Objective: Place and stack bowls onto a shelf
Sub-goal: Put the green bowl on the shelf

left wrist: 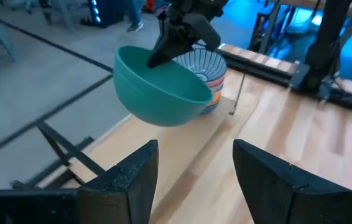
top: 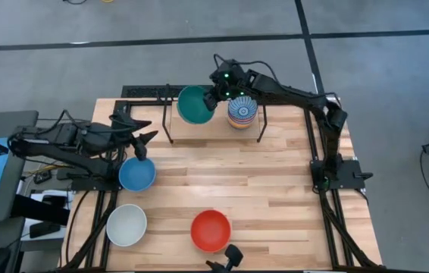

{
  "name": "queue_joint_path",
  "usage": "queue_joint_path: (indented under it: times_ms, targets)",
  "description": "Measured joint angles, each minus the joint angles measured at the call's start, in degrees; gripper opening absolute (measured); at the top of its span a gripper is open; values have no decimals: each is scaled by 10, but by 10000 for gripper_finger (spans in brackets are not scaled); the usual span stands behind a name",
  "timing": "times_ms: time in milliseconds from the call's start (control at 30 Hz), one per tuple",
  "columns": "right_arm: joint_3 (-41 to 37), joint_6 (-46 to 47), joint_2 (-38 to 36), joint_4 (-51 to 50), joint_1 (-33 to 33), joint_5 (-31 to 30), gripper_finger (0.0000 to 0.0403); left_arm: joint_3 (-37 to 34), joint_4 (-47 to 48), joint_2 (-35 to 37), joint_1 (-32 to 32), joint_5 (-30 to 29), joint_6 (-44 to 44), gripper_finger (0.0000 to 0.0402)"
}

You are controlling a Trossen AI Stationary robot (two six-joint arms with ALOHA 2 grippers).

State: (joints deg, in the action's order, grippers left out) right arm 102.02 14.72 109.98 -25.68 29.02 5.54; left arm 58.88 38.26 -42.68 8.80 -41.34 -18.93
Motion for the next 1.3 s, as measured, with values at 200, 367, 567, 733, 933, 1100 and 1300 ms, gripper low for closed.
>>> queue_joint_path:
  times_ms: [200,367,567,733,933,1100,1300]
  targets:
    - [1,-10,27,0,9,5,27,-20,3,7,0,4,-40,191]
    - [2,-39,48,-2,9,5,27,-20,21,7,0,-1,-47,191]
    - [0,-62,82,-12,3,7,27,-20,23,7,-1,-27,-29,191]
    - [0,-52,122,28,6,6,27,-20,23,7,-11,-35,-9,191]
    - [55,17,168,-6,21,5,27,-20,23,7,-31,-29,-11,191]
    - [113,21,186,-18,17,-12,27,-20,27,4,-52,-29,-3,191]
    - [127,35,203,-60,32,-11,50,-20,31,2,-73,-11,-4,191]
